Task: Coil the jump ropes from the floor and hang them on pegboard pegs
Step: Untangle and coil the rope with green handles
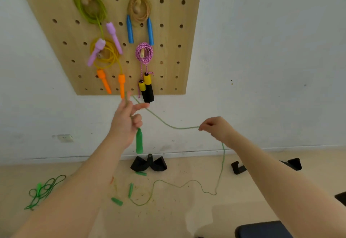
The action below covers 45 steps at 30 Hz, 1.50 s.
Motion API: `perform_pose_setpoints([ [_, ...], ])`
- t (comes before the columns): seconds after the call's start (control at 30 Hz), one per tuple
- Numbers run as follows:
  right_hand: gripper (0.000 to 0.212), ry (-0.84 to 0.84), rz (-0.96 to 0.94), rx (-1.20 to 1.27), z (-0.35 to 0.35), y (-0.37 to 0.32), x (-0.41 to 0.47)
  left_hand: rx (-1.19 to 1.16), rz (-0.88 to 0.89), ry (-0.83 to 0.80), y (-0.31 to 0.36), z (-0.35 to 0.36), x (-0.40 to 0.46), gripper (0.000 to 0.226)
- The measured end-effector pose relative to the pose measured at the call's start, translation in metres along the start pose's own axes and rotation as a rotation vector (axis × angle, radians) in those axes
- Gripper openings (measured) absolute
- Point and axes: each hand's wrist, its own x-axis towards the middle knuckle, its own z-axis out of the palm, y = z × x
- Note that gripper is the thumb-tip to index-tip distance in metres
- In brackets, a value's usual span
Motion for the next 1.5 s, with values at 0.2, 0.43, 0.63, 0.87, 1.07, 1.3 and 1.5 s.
perform_pose_setpoints([
  [0.2, 0.023, -0.228, -0.504, -0.480, 0.010, -0.070, -0.033, 0.445, -0.134, -0.297, -0.022, 0.041, -0.037, 0.033],
  [0.43, 0.018, 0.137, -0.645, -0.201, -0.029, -0.088, -0.046, 0.299, -0.149, -0.438, -0.020, 0.046, -0.056, 0.033],
  [0.63, 0.018, 0.370, -0.508, 0.235, -0.038, -0.093, -0.030, 0.300, -0.191, -0.488, -0.010, 0.037, -0.049, 0.035],
  [0.87, 0.024, 0.312, -0.306, 0.251, -0.004, -0.093, 0.010, 0.106, -0.152, -0.541, 0.024, 0.029, -0.039, 0.035],
  [1.07, 0.032, -0.296, -0.327, -0.351, 0.065, -0.100, 0.013, -0.111, -0.010, -0.314, 0.053, -0.005, 0.003, 0.037],
  [1.3, 0.036, -0.637, -0.471, -0.620, 0.078, -0.163, -0.005, 0.166, -0.006, -0.142, 0.055, -0.064, 0.048, 0.046],
  [1.5, 0.015, 0.031, -0.712, -0.089, 0.050, -0.211, 0.027, 0.516, -0.110, -0.449, 0.063, -0.063, 0.038, 0.044],
])
